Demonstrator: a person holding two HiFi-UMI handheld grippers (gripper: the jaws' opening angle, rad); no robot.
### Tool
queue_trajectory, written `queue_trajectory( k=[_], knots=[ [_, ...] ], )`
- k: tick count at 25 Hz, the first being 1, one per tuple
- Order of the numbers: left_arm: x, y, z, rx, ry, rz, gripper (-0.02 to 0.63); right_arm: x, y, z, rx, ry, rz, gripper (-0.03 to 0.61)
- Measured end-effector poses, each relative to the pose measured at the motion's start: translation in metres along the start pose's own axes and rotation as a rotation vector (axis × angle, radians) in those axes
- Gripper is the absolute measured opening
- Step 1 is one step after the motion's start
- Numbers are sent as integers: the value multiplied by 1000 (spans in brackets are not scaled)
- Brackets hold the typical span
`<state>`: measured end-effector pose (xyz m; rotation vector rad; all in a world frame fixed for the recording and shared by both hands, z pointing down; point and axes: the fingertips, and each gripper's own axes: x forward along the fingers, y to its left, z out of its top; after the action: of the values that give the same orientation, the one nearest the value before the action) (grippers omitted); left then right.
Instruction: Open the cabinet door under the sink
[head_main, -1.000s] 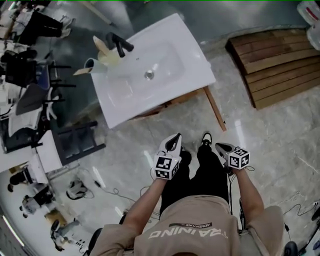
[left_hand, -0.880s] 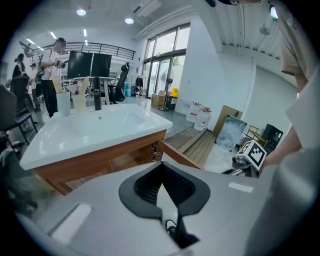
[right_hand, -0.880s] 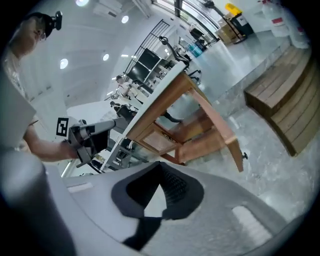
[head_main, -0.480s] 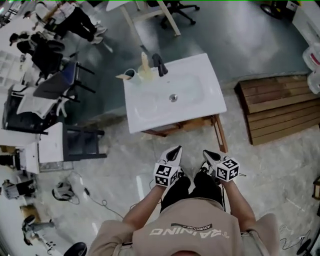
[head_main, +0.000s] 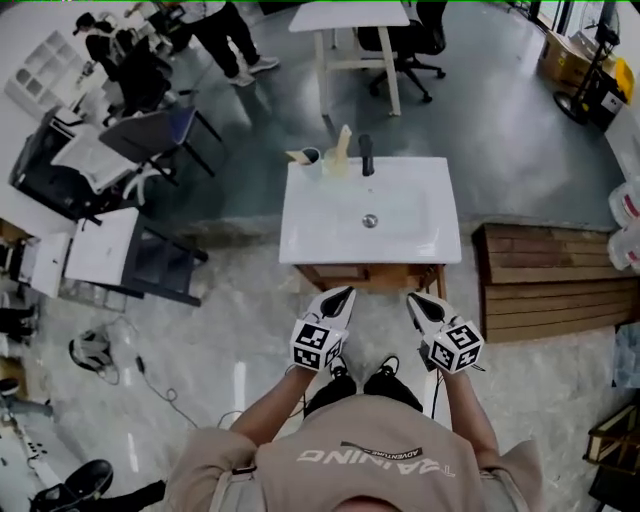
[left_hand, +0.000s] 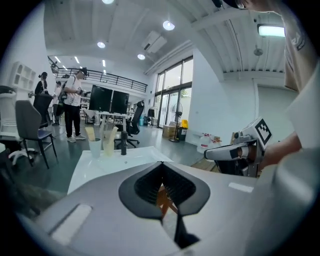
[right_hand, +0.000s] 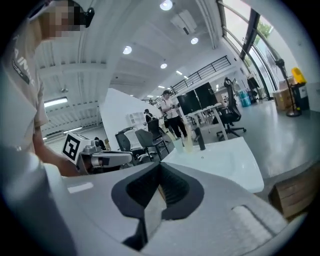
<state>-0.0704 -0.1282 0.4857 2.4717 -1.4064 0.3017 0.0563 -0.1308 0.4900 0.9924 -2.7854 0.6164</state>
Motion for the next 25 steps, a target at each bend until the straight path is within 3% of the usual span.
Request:
queue_trajectory(
  k=[4, 9, 18, 25],
  knots=[
    [-18, 15, 34, -21, -84, 41, 18, 6, 19, 38, -82, -40, -7, 2],
    [-32, 19, 74, 19, -174, 44, 18, 10, 34, 74, -167, -63, -23, 2],
    [-52, 7, 128, 101, -249, -1, 18, -21, 56, 133, -300, -159, -120, 2],
    [-70, 8, 181, 150, -371, -26, 18, -30, 65, 163, -360, -233, -186, 2]
  ],
)
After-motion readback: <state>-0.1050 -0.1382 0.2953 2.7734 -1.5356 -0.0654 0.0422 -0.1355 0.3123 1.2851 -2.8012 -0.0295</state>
